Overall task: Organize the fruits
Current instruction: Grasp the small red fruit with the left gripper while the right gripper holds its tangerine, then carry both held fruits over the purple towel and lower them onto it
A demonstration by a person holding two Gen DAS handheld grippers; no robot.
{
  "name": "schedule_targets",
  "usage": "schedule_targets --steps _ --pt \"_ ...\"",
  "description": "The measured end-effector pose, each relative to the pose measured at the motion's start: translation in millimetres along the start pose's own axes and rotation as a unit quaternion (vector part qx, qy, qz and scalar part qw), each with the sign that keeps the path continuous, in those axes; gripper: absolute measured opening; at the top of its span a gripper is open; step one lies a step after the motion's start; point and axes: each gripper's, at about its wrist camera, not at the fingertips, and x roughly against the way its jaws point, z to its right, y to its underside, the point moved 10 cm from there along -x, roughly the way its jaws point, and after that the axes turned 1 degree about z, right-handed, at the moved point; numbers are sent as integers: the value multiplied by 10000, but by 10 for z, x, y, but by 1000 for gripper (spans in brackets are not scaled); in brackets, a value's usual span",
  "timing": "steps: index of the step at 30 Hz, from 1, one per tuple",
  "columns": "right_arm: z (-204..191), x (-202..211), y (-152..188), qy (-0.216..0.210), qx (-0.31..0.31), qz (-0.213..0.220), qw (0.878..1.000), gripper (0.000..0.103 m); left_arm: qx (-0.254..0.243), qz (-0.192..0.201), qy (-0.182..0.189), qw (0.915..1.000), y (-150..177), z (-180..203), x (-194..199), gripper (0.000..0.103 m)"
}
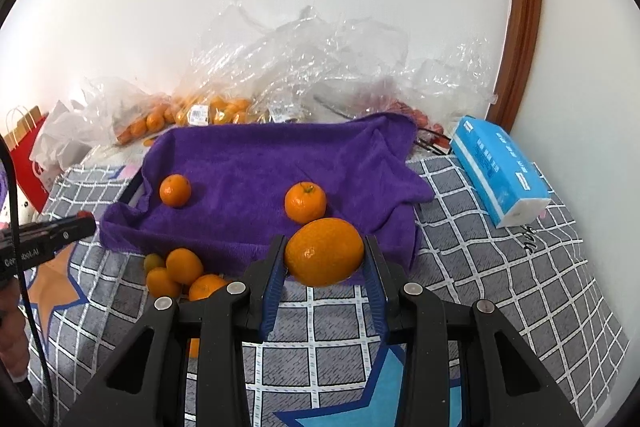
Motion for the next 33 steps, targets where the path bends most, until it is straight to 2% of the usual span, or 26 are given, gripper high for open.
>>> schedule_targets --steps 3,7,23,33 --pt "0 9 -36 30 -10 47 10000 37 -78 48 -63 9999 -31 3 -4 23" --pt "-26 -13 -90 -19 15 75 10000 37 103 80 20 9999 -90 -20 -32 23" --pt "31 -276 -323 19 21 165 9999 37 242 113 -69 9996 -351 -201 -288 23" --pt "6 -550 -333 -52 36 25 10000 37 486 -44 51 9988 -434 -290 -511 23"
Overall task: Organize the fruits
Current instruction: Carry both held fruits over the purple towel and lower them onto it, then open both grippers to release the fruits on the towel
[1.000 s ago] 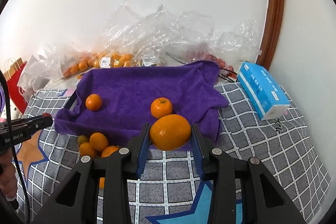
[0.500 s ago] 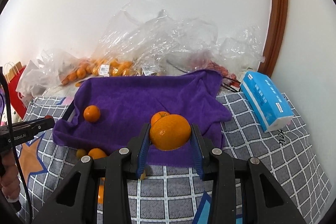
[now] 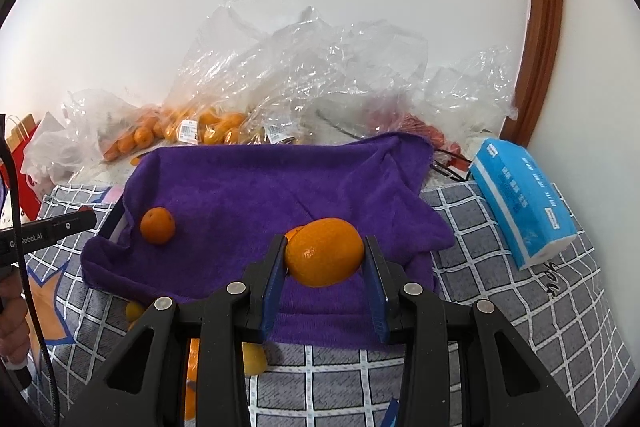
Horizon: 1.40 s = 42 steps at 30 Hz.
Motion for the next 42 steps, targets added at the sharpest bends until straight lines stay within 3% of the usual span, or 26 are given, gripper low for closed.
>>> schedule_targets --steps 20,35,42 --pt "125 -544 296 101 -108 -514 9986 37 -238 -354 83 9991 210 203 -392 23" --pt "104 -582 360 168 37 -616 9980 37 -362 -390 47 9986 249 240 -409 24" --pt "63 -487 357 181 115 -592 9980 41 -379 -353 6 9987 260 245 -269 44"
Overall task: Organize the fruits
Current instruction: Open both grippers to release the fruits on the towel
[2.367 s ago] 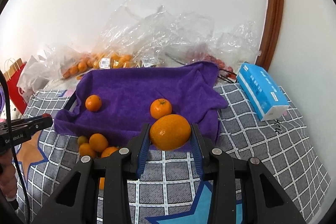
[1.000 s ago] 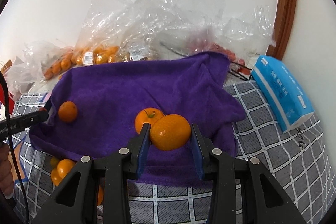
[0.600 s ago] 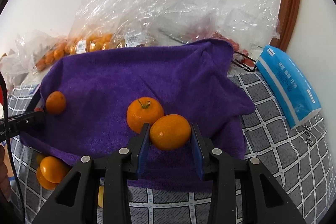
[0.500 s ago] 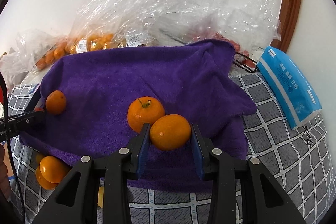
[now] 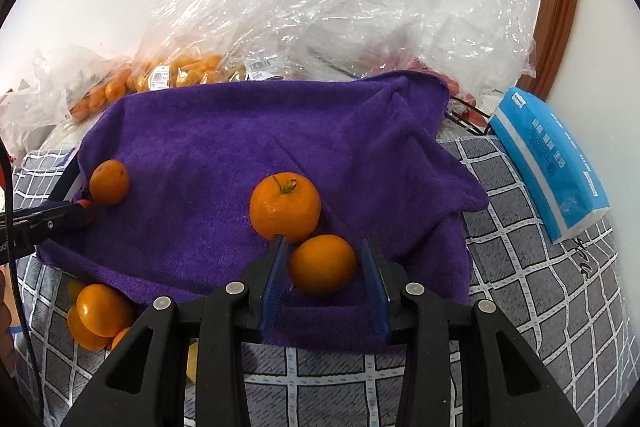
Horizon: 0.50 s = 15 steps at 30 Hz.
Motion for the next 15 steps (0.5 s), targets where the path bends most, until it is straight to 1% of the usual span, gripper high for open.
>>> schedule_targets --steps 2,7,10,15 --pt "-15 65 -10 -3 2 35 10000 45 12 76 -9 10000 1 -3 71 46" --pt "-52 264 -21 37 9 143 9999 52 89 140 -99 9998 34 -36 226 46" --pt "-83 388 -7 41 -24 211 9998 52 185 237 -157 9994 78 -68 365 46" --pt "-164 599 65 57 38 322 9995 52 175 374 -137 9991 162 -73 572 46"
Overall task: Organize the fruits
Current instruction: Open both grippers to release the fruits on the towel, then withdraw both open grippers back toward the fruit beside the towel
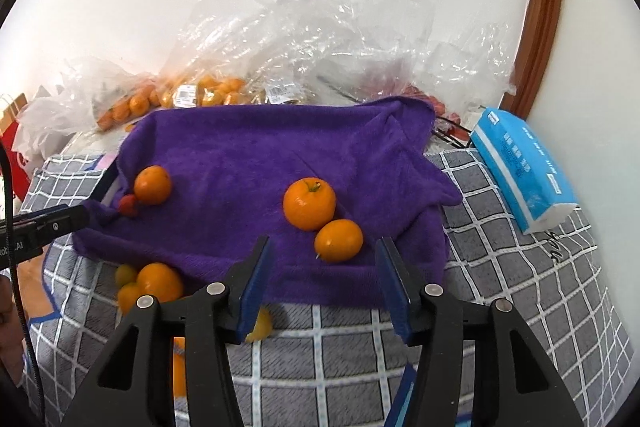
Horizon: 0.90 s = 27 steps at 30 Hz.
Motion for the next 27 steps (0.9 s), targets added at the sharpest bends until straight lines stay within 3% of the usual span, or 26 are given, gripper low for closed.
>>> schedule_targets --steps 8,27 --pt "-78 269 140 30 -38 89 9999 52 141 89 -9 9999 212 -72 282 46" --pt "-223 439 507 -415 -113 -165 9989 52 340 -168 26 9993 613 -203 392 45"
